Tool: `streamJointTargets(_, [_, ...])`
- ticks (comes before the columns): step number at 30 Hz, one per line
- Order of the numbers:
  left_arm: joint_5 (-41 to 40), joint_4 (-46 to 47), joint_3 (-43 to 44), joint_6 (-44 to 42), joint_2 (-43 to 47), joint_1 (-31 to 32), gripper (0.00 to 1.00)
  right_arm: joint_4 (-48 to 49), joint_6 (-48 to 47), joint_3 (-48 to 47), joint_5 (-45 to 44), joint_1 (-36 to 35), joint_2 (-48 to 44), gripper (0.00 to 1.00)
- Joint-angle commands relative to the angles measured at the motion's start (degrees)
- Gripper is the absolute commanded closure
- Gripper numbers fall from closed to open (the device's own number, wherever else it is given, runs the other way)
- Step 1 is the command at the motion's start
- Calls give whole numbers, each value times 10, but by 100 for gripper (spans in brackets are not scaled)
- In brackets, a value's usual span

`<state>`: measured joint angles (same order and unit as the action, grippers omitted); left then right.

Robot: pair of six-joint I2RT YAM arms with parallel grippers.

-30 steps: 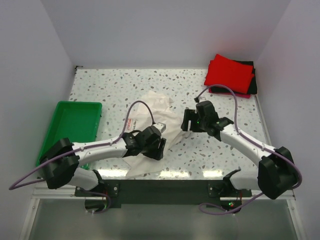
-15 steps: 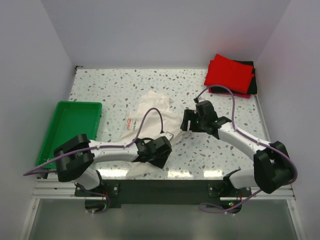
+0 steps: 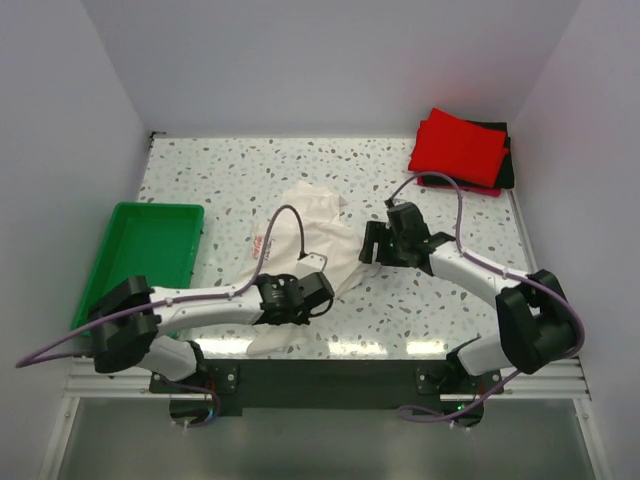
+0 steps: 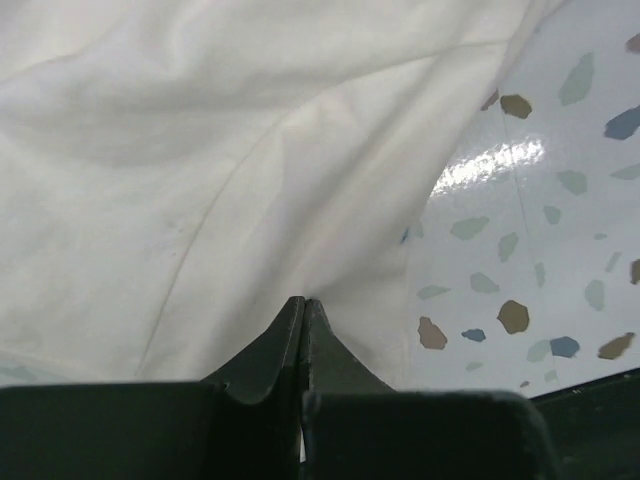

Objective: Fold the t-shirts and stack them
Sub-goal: Flatten the tshirt out

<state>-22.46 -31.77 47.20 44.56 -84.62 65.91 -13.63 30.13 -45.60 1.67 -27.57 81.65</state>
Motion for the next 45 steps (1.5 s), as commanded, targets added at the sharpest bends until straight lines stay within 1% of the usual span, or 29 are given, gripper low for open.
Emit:
streamJointTargets(1, [-74,-60,16,54,102,-17,100,37,22,-9,-7,4,4,24])
streamJointTargets(3, [-83,-73,13,69,154,-26,100,47,33,-5,-8,6,7,24])
streamJointTargets(6, [-87,-79,7,70,210,-44,100,65,46,-7,9,9,22,24])
streamJointTargets(9, [-84,-80,7,62,231,-61,100,85,70,-8,38,9,45,25])
streamJointTargets(13, [-99,-93,15,62,241,-63,100,110,91,-7,81,9,78,33])
streamJointTargets(14, [-102,-94,19,62,248,-63,100,117,94,-6,83,9,83,44])
streamJointTargets(15, [-107,-90,23,60,252,-65,100,117,99,-6,84,9,88,52])
streamJointTargets(16, [-106,-87,26,47,256,-71,100,115,101,-9,82,9,81,66])
streamJointTargets(18, [-88,-61,28,22,254,-82,100,110,100,-10,74,9,66,72])
streamJointTargets(19, [-49,-52,24,6,249,-84,100,106,99,-12,68,9,58,73])
streamJointTargets(20, [-34,-44,19,-13,231,-84,100,93,93,-20,57,9,51,74])
streamJointTargets(21, [3,-20,15,-23,221,-83,100,87,85,-23,55,9,48,75])
streamJointTargets(22, [20,-4,-2,-33,210,-83,92,84,81,-26,54,9,41,77])
streamJointTargets(23, [30,11,-10,-41,186,-79,82,78,77,-27,53,9,40,80])
streamJointTargets(24, [44,35,-18,-42,173,-71,64,79,72,-26,54,9,37,81])
streamJointTargets(25, [48,44,-22,-41,159,-67,56,80,71,-24,54,8,33,84])
streamJointTargets(26, [48,50,-23,-40,135,-56,50,86,71,-18,59,9,32,85])
streamJointTargets(28, [38,65,-24,-35,116,-51,37,91,71,-12,67,9,30,88])
streamJointTargets(30, [31,77,-25,-32,92,-51,33,95,71,-8,73,9,27,89])
streamJointTargets(38, [35,114,-38,-29,37,-50,33,92,60,1,62,9,10,89])
streamJointTargets(41, [50,125,-46,-25,31,-50,37,92,56,-3,59,9,8,89])
streamJointTargets(43, [55,130,-48,-22,33,-50,51,90,56,-8,55,9,7,89])
streamJointTargets(44, [56,129,-47,-21,36,-50,60,89,54,-10,54,9,7,89])
streamJointTargets(45, [53,125,-42,-20,38,-50,82,86,53,-13,52,9,4,90])
